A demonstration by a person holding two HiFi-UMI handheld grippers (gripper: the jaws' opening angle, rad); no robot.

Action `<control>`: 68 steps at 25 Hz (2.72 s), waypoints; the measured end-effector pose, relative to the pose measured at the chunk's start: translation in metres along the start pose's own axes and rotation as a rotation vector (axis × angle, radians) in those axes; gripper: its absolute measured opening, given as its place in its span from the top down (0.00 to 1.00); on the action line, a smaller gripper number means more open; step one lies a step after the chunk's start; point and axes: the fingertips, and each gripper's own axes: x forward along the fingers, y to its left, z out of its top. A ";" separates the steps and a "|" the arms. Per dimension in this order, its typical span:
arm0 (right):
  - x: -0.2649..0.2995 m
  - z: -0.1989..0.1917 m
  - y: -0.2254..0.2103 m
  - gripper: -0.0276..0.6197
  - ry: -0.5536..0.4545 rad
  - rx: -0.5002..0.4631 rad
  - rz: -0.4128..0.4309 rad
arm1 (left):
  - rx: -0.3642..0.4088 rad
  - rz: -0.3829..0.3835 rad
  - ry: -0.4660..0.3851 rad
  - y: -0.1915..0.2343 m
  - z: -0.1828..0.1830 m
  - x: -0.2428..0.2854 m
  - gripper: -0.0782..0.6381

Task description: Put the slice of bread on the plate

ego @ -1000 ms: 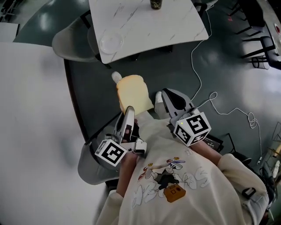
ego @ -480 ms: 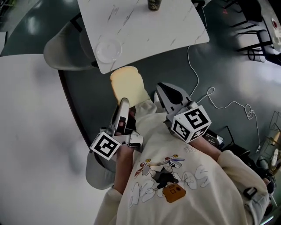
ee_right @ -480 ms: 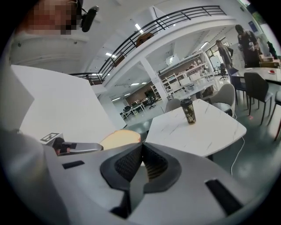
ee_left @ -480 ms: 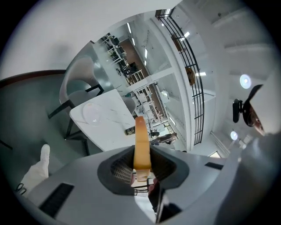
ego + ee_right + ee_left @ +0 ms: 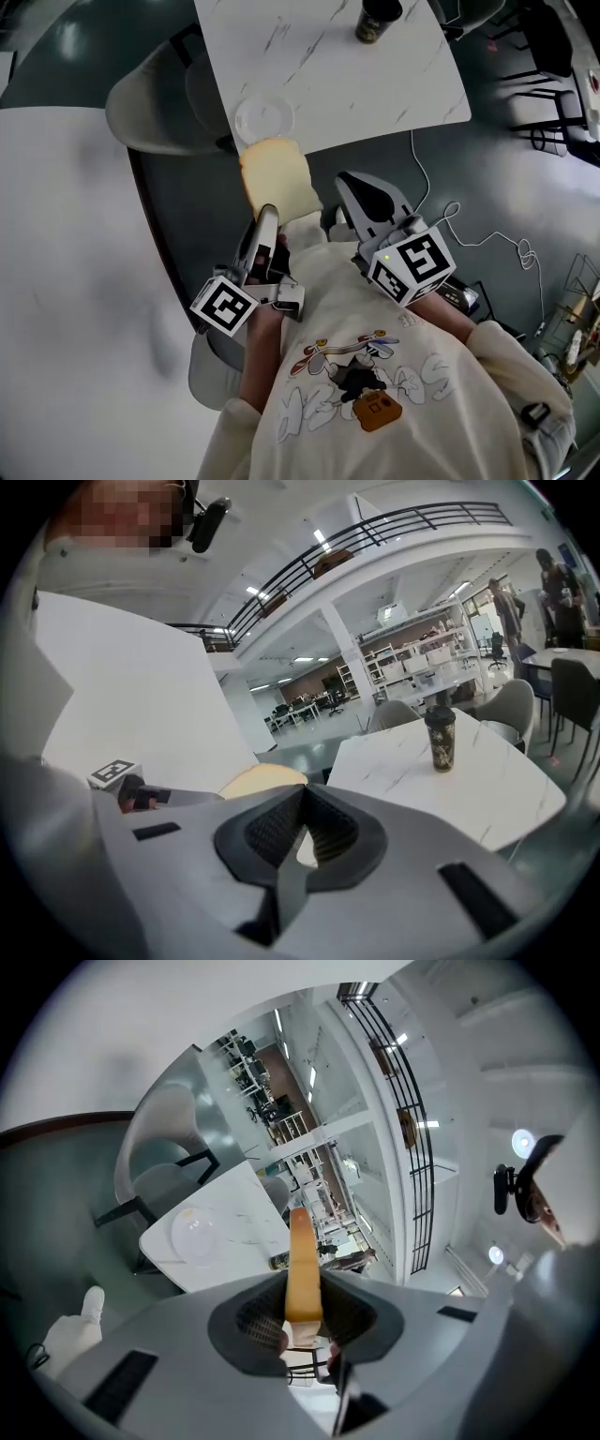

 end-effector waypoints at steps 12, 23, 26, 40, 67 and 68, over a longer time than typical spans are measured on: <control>0.064 0.017 0.006 0.95 0.015 -0.058 -0.102 | 0.042 -0.023 0.120 0.046 0.061 0.040 0.76; 0.121 -0.006 0.005 0.95 0.162 -0.176 -0.006 | 0.003 -0.009 0.141 0.088 0.071 0.096 0.76; 0.135 -0.019 0.001 0.95 0.171 -0.154 -0.006 | -0.011 -0.011 0.167 0.102 0.069 0.107 0.76; 0.161 -0.077 -0.035 0.95 0.284 -0.191 -0.004 | 0.003 -0.016 0.147 0.144 0.079 0.144 0.76; 0.263 -0.158 -0.079 0.95 0.467 -0.283 0.018 | 0.183 0.231 0.231 0.195 0.055 0.187 0.75; 0.266 -0.158 -0.081 0.95 0.471 -0.282 0.023 | 0.187 0.223 0.232 0.194 0.056 0.189 0.75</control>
